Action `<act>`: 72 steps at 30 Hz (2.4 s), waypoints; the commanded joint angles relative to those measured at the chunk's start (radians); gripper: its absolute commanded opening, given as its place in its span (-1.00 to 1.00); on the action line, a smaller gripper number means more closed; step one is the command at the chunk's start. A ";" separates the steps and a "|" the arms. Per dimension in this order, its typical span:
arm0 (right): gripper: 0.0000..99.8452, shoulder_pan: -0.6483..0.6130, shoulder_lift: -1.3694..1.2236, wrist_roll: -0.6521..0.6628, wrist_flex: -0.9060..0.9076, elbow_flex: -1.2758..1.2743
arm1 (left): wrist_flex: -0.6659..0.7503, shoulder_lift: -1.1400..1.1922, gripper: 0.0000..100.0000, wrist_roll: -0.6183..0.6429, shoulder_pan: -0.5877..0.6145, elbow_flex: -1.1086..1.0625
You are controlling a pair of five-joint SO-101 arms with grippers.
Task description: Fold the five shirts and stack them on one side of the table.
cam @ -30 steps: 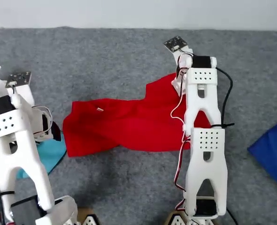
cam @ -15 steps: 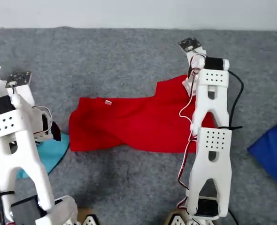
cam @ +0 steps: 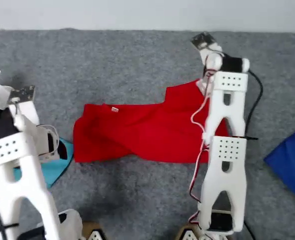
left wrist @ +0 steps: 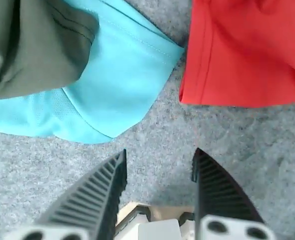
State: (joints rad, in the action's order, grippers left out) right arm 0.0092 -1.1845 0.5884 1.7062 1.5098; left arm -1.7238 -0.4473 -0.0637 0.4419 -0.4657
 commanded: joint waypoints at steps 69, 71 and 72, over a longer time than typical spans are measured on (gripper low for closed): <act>-0.95 -0.027 -0.147 0.258 0.044 0.120 | -0.034 -0.104 -0.60 -0.064 0.003 -0.070; -0.98 -0.024 -0.160 0.258 0.035 0.124 | -0.034 -0.104 -0.60 -0.064 0.003 -0.070; -0.96 -0.022 -0.165 0.258 0.035 0.124 | -0.034 -0.104 -0.60 -0.064 0.003 -0.070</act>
State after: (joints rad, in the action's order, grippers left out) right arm -0.0292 -1.3533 0.8385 1.7476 1.5942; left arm -1.7238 -0.5224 -0.1128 0.4419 -0.5347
